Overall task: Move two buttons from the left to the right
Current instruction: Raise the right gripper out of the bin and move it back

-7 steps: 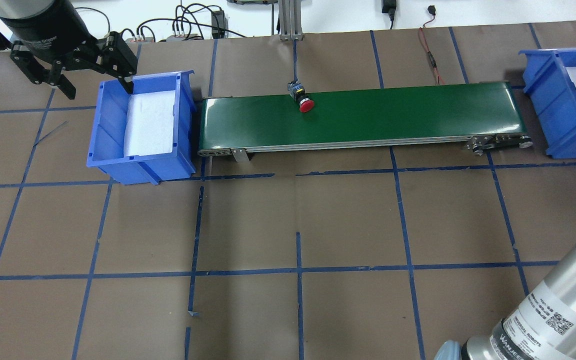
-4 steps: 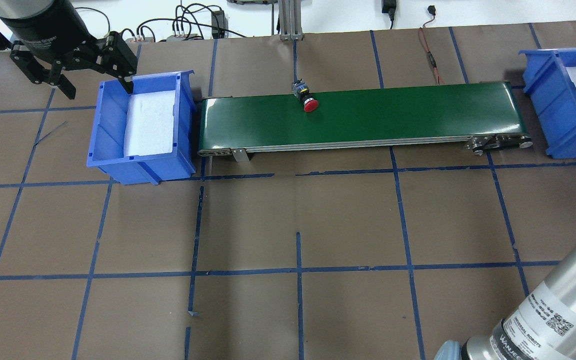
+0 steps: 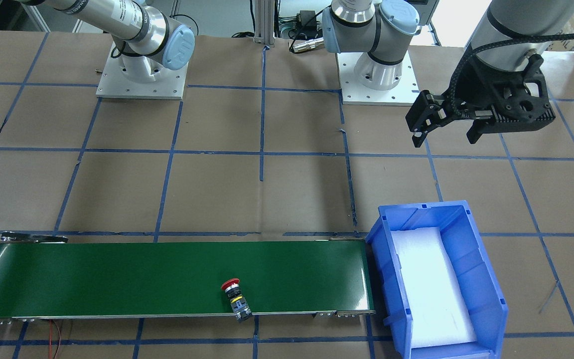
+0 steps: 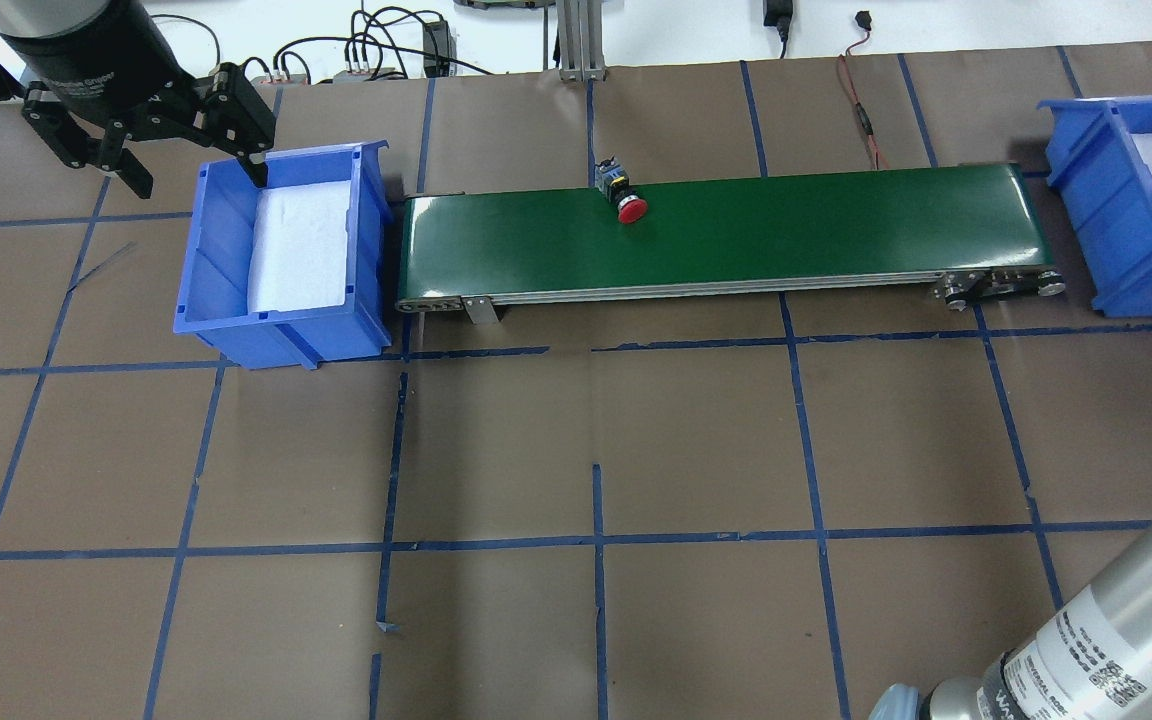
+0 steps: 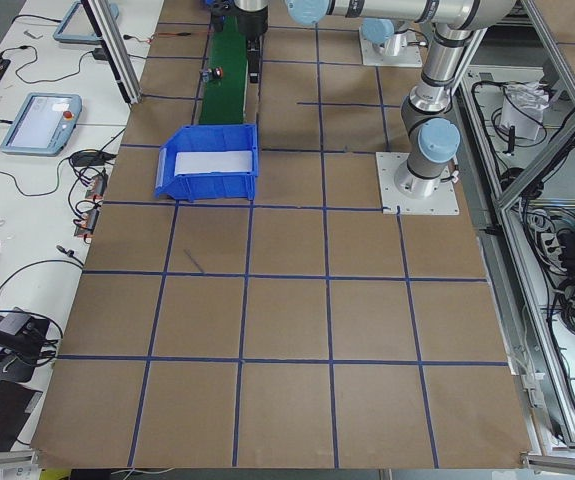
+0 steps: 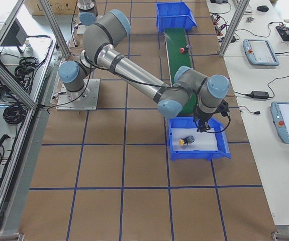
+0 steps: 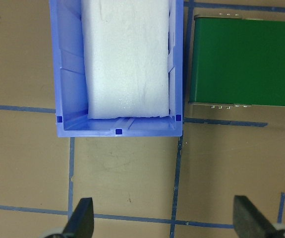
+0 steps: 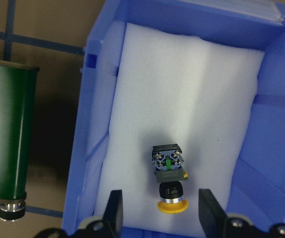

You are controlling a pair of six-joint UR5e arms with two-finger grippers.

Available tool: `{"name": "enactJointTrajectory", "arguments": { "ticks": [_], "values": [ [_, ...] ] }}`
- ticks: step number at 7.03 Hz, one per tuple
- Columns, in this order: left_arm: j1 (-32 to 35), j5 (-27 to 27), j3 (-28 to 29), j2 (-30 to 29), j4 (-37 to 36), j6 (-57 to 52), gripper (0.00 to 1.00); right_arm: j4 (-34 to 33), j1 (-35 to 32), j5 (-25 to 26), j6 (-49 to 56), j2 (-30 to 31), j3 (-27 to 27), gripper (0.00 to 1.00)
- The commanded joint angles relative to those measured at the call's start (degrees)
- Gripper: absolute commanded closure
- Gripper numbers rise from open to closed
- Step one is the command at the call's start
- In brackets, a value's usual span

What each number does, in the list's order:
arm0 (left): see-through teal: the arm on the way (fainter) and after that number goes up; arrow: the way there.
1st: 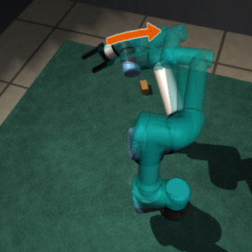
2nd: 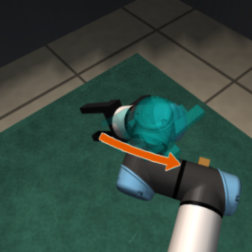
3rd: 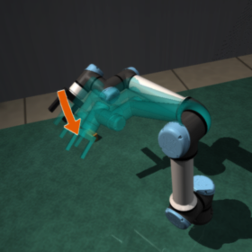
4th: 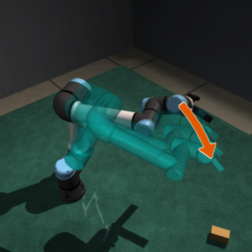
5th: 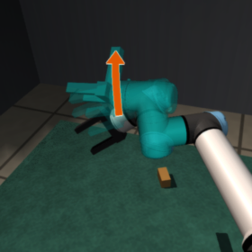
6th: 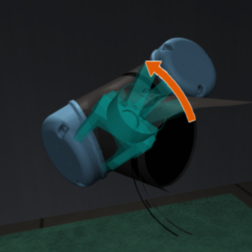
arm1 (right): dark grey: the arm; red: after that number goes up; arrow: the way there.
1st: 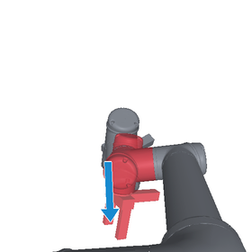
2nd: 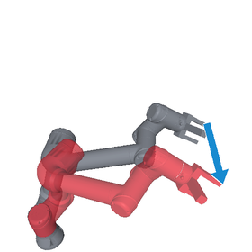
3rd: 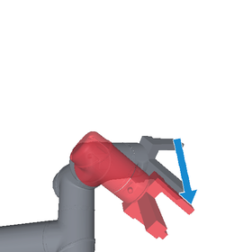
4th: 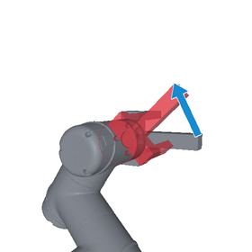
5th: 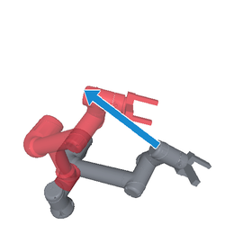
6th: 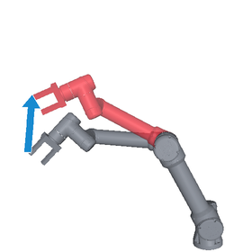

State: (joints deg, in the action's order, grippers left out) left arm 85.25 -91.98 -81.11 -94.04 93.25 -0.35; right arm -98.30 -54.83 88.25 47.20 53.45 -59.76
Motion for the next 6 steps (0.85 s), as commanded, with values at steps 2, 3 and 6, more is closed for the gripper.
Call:
{"name": "enactJointTrajectory", "arguments": {
  "ticks": [2, 3, 6],
  "values": [
    [0.00, -0.04, 0.07, 0.00, 0.00, 0.00, 0.00, -0.13, -8.69, -3.34, -0.80, 4.29, -2.11, 0.17],
    [0.00, 0.05, -0.02, 0.00, 0.00, 0.00, 0.00, -0.57, -11.07, -5.08, -1.76, 5.43, -4.12, 0.07],
    [0.09, 0.05, 0.51, -0.79, 0.00, 0.70, 0.00, 0.12, -18.89, -4.31, -1.06, 6.85, -6.86, 0.00]
  ]
}}
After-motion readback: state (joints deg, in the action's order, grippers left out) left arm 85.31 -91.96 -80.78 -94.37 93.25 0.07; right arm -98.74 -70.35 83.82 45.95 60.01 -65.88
